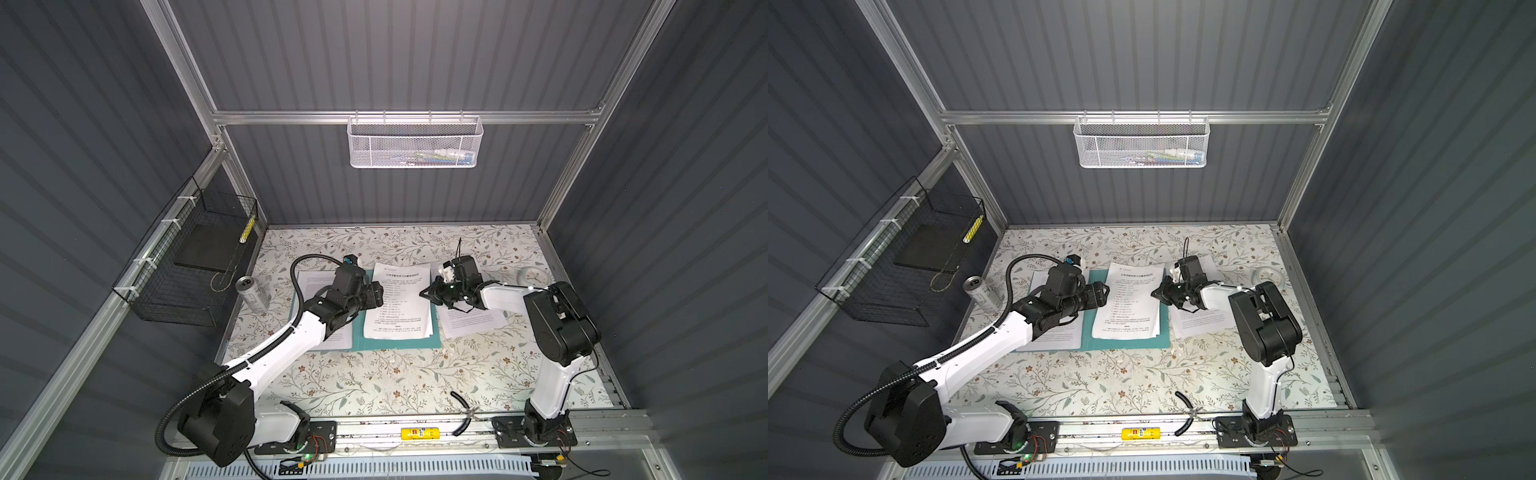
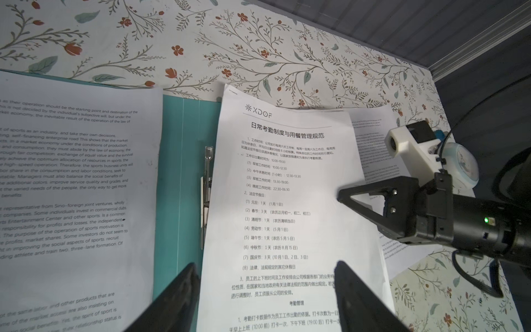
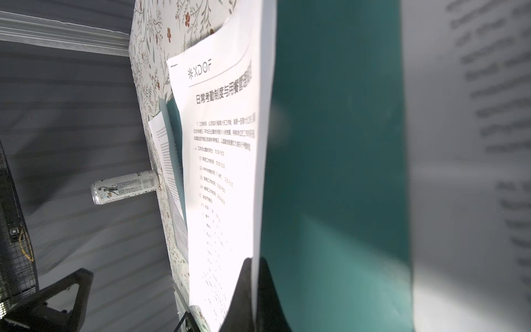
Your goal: Put the files into the folder
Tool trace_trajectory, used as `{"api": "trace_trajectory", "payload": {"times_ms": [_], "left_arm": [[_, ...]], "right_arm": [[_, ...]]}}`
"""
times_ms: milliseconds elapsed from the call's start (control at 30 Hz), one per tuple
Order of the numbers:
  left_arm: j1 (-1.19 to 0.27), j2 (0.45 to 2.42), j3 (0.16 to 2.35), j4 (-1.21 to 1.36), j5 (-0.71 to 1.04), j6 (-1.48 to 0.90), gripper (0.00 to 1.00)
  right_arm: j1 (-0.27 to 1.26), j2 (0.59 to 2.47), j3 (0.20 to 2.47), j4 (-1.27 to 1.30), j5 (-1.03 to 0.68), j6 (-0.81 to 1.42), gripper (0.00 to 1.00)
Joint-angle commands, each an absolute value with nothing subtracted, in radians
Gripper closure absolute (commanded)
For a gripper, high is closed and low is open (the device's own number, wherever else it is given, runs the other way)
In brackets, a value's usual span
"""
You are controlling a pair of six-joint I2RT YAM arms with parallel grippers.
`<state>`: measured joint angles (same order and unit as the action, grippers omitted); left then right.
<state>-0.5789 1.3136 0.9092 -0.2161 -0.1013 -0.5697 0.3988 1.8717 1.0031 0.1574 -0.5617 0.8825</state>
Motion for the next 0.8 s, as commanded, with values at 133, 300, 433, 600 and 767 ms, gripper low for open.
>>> {"api": "trace_trajectory", "payload": {"times_ms": [133, 300, 433, 600, 767], "left_arm": [[-0.571, 1.325, 0.903, -0.216, -0.089, -0.587, 0.25], [-0.571, 1.338, 0.915, -0.223, -0.078, -0.582, 0.25], [-0.570, 1.348, 0.910, -0.217, -0.070, -0.583, 0.25], [-0.571, 1.354, 0.909, -0.209, -0.060, -0.588, 0.25], [-0.571, 1.357, 0.913, -0.211, -0.062, -0.580, 0.25]], "right_arm": [[0.385, 1.848, 0.937, 0.190, -0.509, 0.861, 1.00], [0.385, 1.840, 0.909, 0.219, -0.482, 0.872, 1.00], [0.383, 1.838, 0.902, 0.227, -0.479, 0.872, 1.00], [0.385, 1.866, 0.922, 0.252, -0.520, 0.861, 1.00], [0.402, 1.897, 0.980, 0.205, -0.538, 0.810, 1.00]]}}
